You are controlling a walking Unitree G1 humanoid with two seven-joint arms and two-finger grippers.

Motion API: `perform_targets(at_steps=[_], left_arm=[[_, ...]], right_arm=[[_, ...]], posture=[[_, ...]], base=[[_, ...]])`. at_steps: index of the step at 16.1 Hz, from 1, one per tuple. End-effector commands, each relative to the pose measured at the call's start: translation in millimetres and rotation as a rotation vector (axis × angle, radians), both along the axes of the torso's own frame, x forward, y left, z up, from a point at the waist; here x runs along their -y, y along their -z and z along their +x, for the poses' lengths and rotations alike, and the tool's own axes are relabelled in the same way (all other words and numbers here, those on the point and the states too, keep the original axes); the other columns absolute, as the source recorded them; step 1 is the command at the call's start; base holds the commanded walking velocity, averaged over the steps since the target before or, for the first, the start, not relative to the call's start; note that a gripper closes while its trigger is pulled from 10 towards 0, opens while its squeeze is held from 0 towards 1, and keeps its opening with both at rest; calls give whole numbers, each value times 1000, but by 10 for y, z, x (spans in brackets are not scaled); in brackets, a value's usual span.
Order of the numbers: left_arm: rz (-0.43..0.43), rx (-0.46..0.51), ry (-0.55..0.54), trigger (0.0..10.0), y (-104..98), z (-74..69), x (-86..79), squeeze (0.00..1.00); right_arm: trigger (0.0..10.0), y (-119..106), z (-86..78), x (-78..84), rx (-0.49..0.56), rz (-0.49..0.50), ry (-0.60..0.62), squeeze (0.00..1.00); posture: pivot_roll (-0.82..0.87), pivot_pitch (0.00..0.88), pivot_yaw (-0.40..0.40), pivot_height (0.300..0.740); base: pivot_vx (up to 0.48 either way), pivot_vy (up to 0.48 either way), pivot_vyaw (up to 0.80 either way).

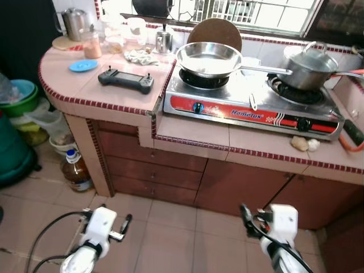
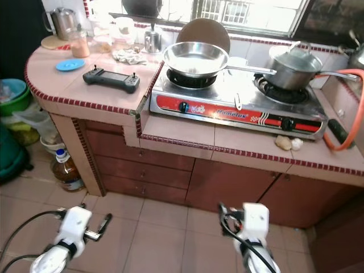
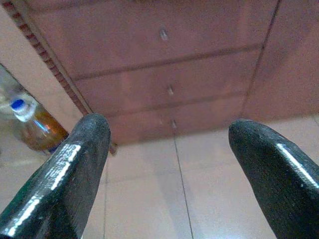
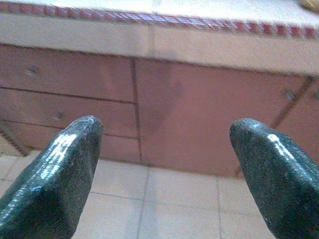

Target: Kitchen organization

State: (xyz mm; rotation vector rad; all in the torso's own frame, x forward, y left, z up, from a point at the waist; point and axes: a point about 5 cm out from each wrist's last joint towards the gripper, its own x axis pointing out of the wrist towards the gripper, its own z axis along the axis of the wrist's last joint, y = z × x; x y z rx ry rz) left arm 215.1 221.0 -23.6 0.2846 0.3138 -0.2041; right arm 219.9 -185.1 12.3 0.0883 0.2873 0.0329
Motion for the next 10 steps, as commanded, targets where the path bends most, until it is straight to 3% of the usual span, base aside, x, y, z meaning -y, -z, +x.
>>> perform_targets(at_steps=[1,4,7,10], left_arm=[[16,136,5,10000,-162,54,2,0],[-31,280,13,10000,-501,83,131,0],[-39,344,34,10000,-715,97,307,0],[-57,389,52,10000,-1005,188,386,0]], right_arm=[[10000,-83,41,-41,15,18,-33,0],[10000,-172,175,-134,33,21,-84,0],[10000,-307,289,-170,75,21,-71,0],[10000,-333,277,-199,83,30,-58,0]], posture=[[240,0,-132,740],[274,0,-161,740],[288,0,-156,740],[287,0,-120,740]], base=[[0,0,0],[0,0,0],[0,0,0],[0,0,0]])
